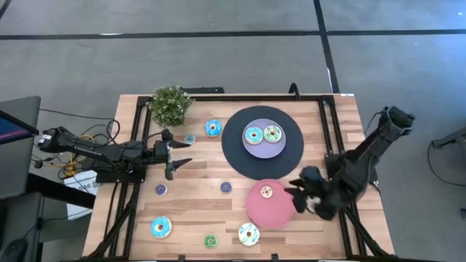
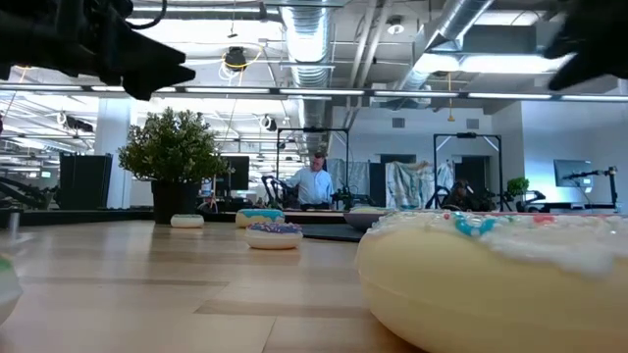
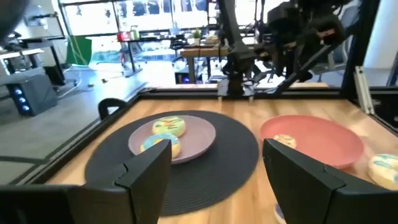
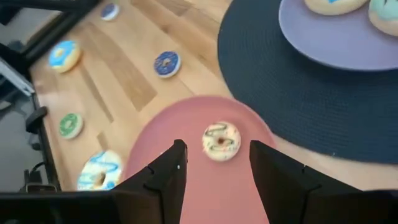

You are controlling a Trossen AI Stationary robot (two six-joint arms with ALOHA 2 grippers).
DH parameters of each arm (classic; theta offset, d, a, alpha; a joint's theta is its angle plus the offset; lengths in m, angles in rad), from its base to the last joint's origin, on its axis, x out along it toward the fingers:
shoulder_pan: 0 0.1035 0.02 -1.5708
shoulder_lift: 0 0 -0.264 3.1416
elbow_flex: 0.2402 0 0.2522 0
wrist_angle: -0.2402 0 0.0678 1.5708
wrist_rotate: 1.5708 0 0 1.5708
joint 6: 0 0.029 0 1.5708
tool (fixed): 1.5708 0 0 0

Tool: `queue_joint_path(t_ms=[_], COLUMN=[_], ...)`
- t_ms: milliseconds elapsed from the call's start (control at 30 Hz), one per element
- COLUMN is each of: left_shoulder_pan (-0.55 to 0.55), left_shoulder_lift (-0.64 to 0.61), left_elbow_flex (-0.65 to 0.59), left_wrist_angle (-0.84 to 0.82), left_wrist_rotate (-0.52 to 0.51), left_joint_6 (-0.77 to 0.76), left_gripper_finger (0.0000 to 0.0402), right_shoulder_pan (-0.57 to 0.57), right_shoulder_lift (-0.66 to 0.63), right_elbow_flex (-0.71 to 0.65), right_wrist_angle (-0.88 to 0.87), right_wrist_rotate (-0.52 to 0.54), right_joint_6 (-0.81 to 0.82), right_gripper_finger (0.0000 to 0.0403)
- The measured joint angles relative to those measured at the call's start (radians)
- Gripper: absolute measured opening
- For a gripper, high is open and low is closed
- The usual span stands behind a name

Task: Pick & Place donuts
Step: Put the right small purple donut into the pink plate

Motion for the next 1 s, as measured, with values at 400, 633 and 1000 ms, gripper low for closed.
queue_joint_path(t_ms=[400, 633, 1000], left_shoulder_pan=[-0.129, -0.131, -0.131], left_shoulder_lift=[0.420, 0.686, 1.010], left_elbow_flex=[0.276, 0.531, 0.819], left_wrist_angle=[-0.135, -0.418, -0.597], left_wrist_rotate=[-0.065, 0.003, 0.146], left_joint_6=[-0.067, -0.153, -0.045], left_gripper_finger=[0.0247, 0.0247, 0.0247], right_shoulder_pan=[0.082, 0.080, 0.110], right_shoulder_lift=[0.165, 0.182, 0.132], right_elbow_flex=[-0.059, -0.059, -0.059], right_wrist_angle=[-0.005, 0.027, 0.216], right_wrist_rotate=[0.155, 0.136, 0.123], right_joint_6=[0.084, 0.076, -0.433], right_gripper_finger=[0.0151, 0.0133, 0.0118])
